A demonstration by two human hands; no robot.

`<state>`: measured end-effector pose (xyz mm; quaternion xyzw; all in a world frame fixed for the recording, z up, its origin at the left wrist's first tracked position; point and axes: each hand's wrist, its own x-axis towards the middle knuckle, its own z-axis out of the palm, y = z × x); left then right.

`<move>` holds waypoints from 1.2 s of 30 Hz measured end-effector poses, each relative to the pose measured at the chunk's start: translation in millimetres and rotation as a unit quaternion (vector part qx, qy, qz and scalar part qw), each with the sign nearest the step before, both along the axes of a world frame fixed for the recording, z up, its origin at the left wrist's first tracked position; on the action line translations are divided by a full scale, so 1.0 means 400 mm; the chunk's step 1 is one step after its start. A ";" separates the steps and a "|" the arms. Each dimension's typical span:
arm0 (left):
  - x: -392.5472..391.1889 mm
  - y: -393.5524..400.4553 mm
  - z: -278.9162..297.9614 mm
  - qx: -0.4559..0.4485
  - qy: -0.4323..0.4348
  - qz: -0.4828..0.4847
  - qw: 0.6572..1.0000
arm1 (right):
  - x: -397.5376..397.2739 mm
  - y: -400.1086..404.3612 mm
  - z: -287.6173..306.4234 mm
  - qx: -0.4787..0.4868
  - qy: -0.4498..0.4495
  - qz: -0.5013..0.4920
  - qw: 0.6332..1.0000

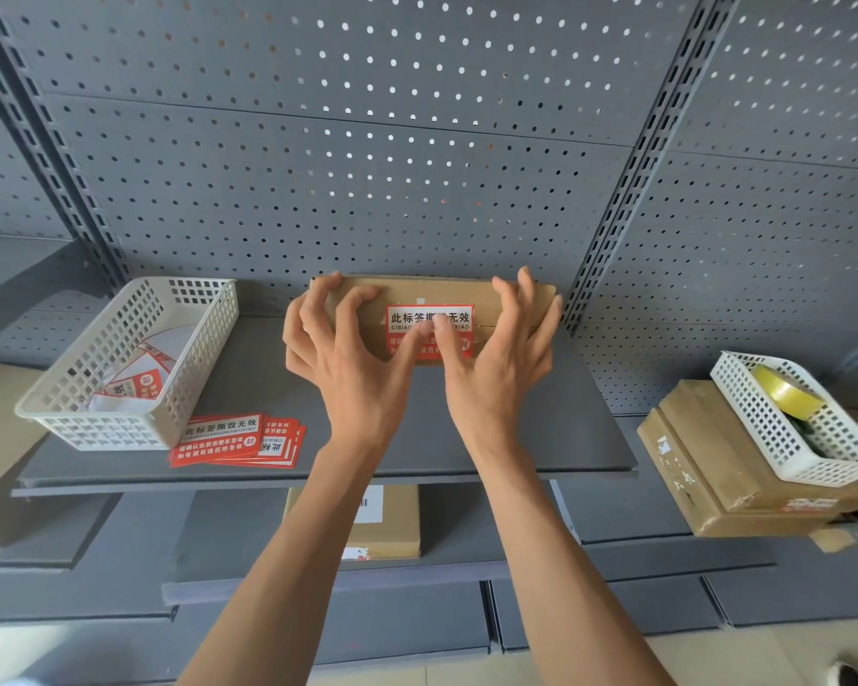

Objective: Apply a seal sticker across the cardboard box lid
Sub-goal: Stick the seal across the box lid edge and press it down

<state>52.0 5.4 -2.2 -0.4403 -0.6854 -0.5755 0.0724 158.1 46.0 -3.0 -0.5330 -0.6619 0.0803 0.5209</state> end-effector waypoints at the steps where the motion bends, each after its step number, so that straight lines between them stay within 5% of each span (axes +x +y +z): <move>1: -0.001 0.001 -0.001 -0.001 0.000 0.000 1.000 | 0.001 0.002 -0.002 -0.001 -0.002 0.001 1.000; 36: -0.019 -0.026 -0.013 -0.015 0.049 -0.021 0.998 | 0.012 -0.006 -0.001 -0.003 -0.002 0.021 1.000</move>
